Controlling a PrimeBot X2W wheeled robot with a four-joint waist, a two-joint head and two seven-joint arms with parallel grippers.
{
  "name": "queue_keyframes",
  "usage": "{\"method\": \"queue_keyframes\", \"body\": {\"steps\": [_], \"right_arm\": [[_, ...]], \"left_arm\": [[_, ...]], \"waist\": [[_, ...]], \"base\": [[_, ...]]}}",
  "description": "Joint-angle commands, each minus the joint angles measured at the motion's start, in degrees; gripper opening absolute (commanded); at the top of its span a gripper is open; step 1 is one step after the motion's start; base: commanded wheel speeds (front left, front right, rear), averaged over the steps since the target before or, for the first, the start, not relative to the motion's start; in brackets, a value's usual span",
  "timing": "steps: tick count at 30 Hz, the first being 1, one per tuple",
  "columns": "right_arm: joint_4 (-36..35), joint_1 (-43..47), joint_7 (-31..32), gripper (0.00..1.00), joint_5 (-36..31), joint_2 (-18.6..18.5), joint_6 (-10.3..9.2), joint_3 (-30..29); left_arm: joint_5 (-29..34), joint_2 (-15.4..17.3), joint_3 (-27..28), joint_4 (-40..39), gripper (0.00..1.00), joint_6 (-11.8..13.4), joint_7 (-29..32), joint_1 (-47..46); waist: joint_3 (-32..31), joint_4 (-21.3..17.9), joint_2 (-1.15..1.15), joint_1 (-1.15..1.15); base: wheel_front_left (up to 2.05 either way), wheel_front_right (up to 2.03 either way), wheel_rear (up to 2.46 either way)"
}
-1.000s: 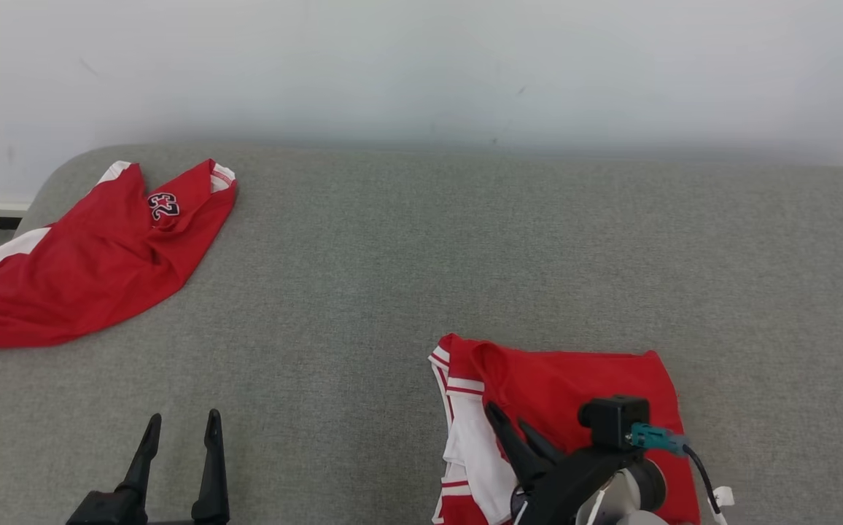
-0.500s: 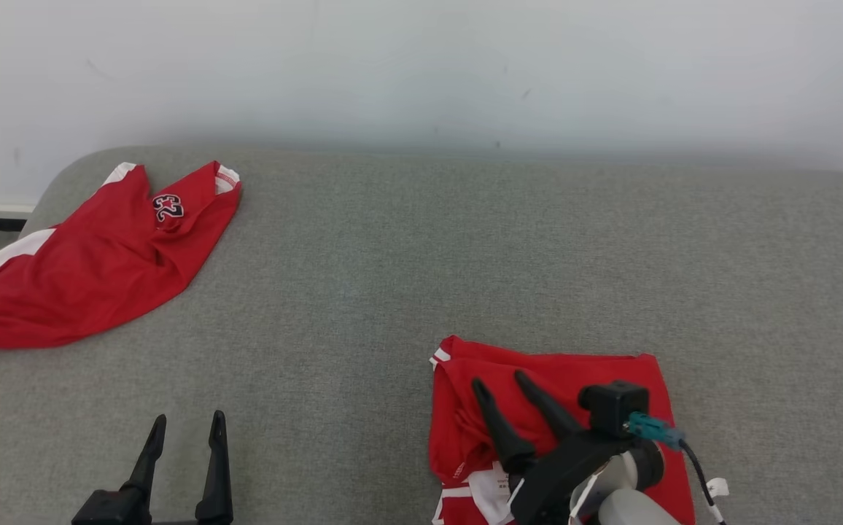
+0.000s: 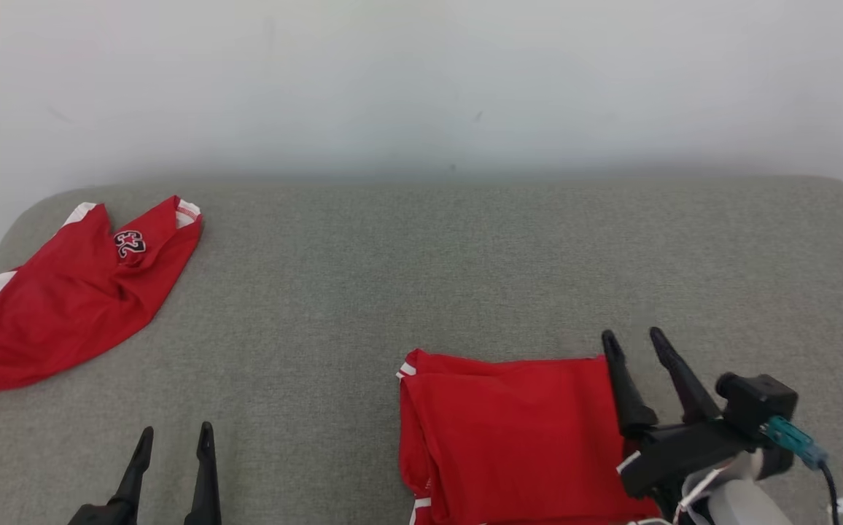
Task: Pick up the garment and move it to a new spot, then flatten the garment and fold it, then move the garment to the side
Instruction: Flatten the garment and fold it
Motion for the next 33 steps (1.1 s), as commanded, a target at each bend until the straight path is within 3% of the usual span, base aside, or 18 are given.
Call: {"method": "queue_keyframes", "body": {"steps": [1, 18, 33], "right_arm": [[-1.31, 1.74, -0.35, 1.0, -1.04, -0.3, -0.11, -1.12], [-16.61, 16.3, -0.43, 1.0, -8.65, 2.41, -0.11, -10.85], [-18.64, 21.27, -0.43, 1.0, -10.8, 3.71, -0.11, -13.49]], "left_arm": [[0.4, 0.1, 0.47, -0.33, 1.0, 0.08, -0.18, 0.62], [3.47, -0.34, 1.71, -5.23, 1.0, 0.13, -0.18, 2.14], [5.48, 0.59, 1.43, -6.22, 1.0, 0.12, -0.18, 4.94]], "waist": [[-0.62, -0.92, 0.0, 0.0], [-1.18, -2.36, 0.0, 0.0], [-2.18, -1.18, 0.0, 0.0]], "base": [[0.0, 0.0, 0.0], [0.0, 0.0, 0.0], [0.0, 0.0, 0.0]]}}
